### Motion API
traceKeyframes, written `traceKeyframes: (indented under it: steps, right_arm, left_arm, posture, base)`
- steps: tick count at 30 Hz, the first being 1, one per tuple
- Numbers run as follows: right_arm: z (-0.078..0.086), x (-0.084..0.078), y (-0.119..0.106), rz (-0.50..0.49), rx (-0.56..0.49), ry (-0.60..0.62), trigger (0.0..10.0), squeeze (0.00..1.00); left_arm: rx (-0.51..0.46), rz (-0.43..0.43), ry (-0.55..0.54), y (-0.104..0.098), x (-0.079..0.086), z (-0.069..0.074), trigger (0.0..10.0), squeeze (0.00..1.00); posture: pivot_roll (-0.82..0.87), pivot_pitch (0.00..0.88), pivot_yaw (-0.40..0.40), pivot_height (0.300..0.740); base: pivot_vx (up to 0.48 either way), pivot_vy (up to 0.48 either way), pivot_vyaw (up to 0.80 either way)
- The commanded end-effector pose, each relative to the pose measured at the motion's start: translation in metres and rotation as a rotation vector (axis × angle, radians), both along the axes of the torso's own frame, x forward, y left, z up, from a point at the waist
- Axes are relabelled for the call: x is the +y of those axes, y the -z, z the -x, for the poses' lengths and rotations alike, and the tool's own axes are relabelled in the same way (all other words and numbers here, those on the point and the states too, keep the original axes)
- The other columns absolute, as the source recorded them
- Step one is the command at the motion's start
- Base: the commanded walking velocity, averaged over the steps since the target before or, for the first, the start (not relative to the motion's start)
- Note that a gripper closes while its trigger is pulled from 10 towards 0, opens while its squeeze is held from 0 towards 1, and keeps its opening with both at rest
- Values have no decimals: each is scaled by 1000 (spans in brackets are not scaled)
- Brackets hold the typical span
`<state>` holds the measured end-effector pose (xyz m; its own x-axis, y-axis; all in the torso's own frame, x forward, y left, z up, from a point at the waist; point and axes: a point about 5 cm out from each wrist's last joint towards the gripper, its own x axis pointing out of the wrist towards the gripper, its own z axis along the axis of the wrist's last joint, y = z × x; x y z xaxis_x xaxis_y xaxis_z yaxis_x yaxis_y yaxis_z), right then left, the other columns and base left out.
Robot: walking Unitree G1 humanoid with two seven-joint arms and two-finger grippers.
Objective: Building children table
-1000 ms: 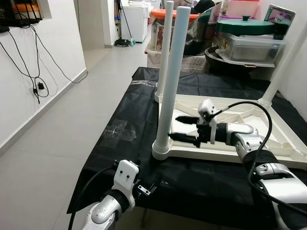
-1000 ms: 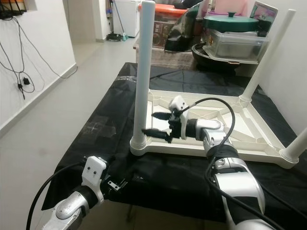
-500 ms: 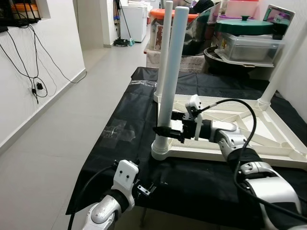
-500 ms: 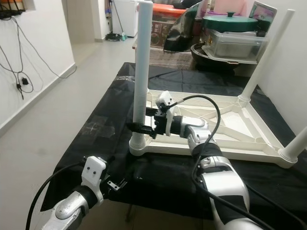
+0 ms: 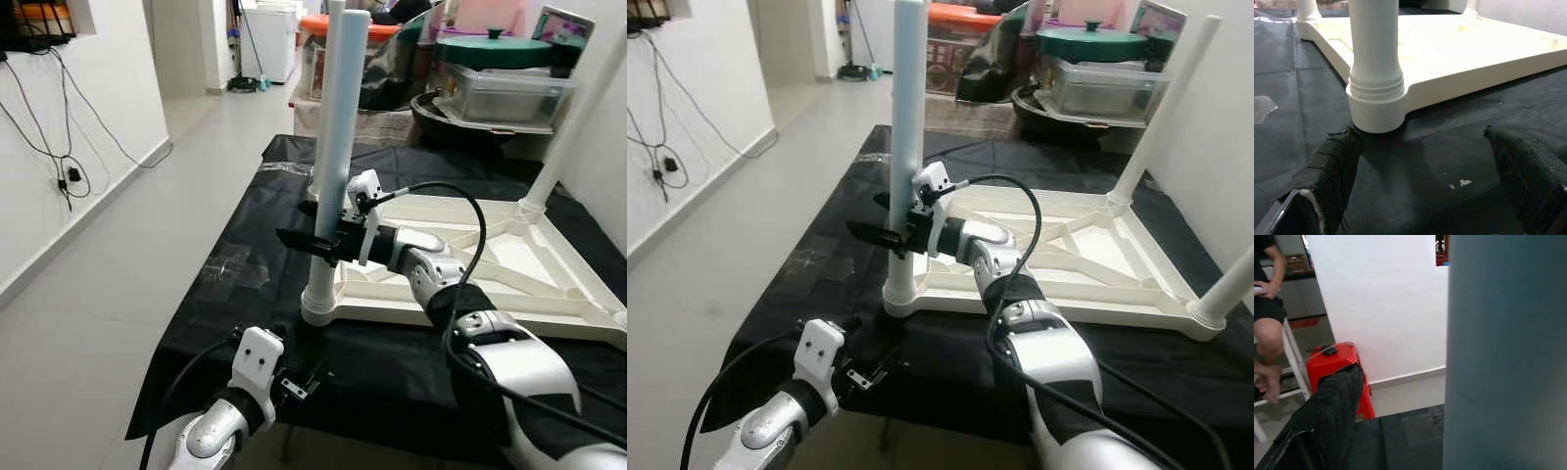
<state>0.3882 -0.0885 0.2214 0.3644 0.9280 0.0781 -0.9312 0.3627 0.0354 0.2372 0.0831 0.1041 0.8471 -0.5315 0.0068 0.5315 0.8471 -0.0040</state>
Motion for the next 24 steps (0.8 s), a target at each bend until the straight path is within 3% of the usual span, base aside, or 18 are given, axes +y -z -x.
traceKeyframes:
  steps: [1, 5, 6, 7, 15, 16, 19, 24]
  right_arm:
    - [1, 10, -5, -22, 2, -55, 10000, 0]
    - [2, 15, -4, -18, 3, -72, 10000, 0]
    - [2, 19, -3, -19, 12, -68, 1608, 0]
    - [3, 25, -1, -25, 25, -60, 0, 0]
    - [3, 33, 7, 5, 27, -13, 0, 0]
    - [0, 30, 10, 15, 35, 60, 0, 0]
    - [-2, 27, 12, 23, 41, 112, 0, 0]
    - [-12, -1, 22, 4, 72, 413, 0, 0]
  left_arm:
    - [1, -8, 1, 0, -2, 2, 10000, 0]
    - [4, -4, -1, -1, -2, 4, 10000, 0]
    - [4, -3, -2, -1, -2, 5, 10000, 0]
    - [4, -3, -5, -2, -2, 6, 10000, 0]
    - [5, -3, -11, -2, -2, 7, 10000, 0]
    - [7, -2, -11, -2, -2, 7, 10000, 0]
    - [7, -2, -10, -2, -2, 6, 10000, 0]
    - [9, -1, -7, -1, -2, 4, 10000, 0]
  posture:
    - [189, 0, -104, 740]
    - [202, 0, -105, 740]
    - [211, 0, -111, 740]
    - [213, 0, -111, 740]
    - [205, 0, -109, 740]
    - [194, 0, -105, 740]
    - [194, 0, -105, 740]
    - [162, 0, -87, 740]
  base:
    - [0, 0, 0]
    - [0, 0, 0]
    - [0, 0, 0]
    - [0, 0, 0]
    - [0, 0, 0]
    - [0, 0, 0]
    - [0, 0, 0]
    - [0, 0, 0]
